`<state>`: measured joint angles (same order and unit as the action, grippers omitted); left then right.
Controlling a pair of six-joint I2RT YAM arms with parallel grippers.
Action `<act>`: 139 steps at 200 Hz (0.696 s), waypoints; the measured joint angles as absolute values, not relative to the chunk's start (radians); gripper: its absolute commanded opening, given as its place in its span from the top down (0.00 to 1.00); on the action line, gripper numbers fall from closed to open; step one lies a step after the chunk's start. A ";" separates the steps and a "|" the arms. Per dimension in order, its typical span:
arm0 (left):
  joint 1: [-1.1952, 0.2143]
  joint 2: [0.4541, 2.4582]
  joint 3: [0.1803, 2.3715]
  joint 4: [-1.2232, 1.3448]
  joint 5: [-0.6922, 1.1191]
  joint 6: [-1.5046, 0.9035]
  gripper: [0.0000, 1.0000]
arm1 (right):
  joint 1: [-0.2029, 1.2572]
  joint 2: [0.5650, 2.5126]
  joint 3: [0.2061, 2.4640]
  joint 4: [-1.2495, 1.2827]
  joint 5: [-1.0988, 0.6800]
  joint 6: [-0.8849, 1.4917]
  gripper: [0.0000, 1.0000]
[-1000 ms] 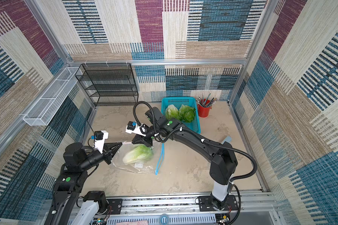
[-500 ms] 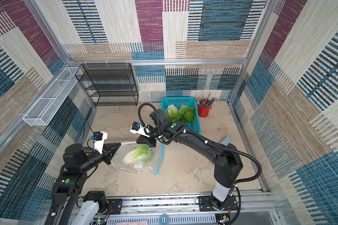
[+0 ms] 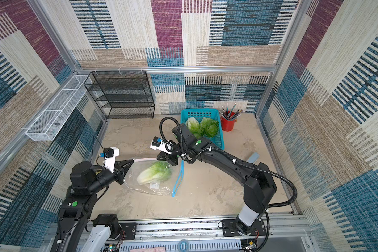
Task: Open the zip-top bag and take out the chinese cabbages
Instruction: Unzip the zipper on the zipper food storage bag.
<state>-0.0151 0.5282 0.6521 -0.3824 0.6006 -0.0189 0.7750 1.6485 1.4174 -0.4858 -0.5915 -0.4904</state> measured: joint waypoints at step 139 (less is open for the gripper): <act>-0.015 0.528 0.651 -0.415 0.501 -0.016 1.00 | 0.741 1.561 1.267 -0.427 -0.536 -0.450 1.00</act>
